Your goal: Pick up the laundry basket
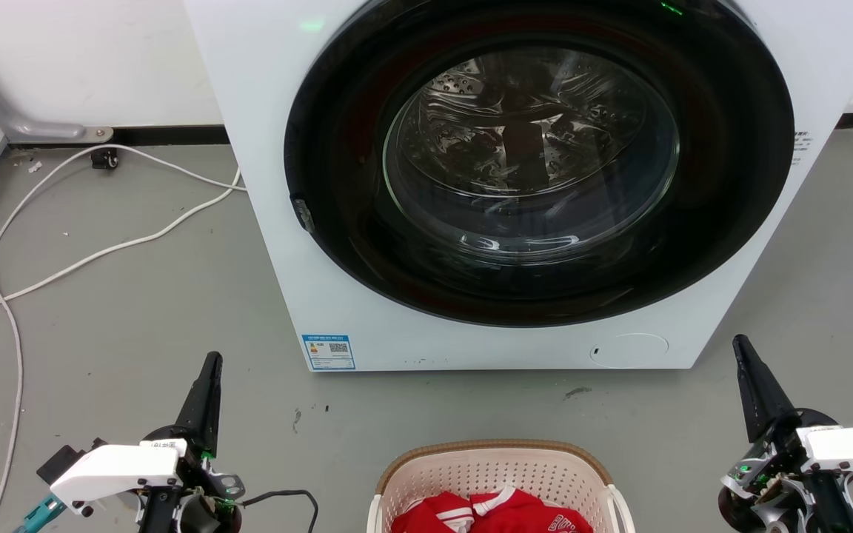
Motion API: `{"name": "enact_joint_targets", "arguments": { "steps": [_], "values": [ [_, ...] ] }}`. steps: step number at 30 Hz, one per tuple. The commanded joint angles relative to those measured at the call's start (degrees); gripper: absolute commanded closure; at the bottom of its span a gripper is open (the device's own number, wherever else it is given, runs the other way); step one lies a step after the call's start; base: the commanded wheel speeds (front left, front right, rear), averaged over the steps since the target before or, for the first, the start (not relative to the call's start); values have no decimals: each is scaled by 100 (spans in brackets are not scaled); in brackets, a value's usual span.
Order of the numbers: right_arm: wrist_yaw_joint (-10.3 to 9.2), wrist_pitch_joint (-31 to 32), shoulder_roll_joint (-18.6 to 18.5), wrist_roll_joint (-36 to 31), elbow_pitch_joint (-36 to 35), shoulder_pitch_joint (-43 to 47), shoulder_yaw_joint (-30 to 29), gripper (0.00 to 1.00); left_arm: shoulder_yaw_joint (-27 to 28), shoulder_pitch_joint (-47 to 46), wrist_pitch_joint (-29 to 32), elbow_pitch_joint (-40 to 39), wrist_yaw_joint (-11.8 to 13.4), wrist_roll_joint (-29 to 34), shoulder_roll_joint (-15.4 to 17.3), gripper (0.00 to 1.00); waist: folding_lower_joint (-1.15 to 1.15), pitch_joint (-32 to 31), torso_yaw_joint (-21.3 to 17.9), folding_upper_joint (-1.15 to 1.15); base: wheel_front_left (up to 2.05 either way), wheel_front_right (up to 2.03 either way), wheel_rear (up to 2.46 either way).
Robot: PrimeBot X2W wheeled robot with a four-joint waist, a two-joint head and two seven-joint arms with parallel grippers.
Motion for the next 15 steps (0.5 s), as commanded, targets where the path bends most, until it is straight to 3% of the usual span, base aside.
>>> {"name": "enact_joint_targets", "arguments": {
  "steps": [1,15],
  "values": [
    [-2,6,-22,23,3,-61,5,100,13,-38,11,-1,-25,-6,-6,100,0,0,0,0,0,0,0],
    [-2,6,-23,23,3,-61,5,100,13,-38,11,-1,-25,-6,-6,100,0,0,0,0,0,0,0]
  ]
}}
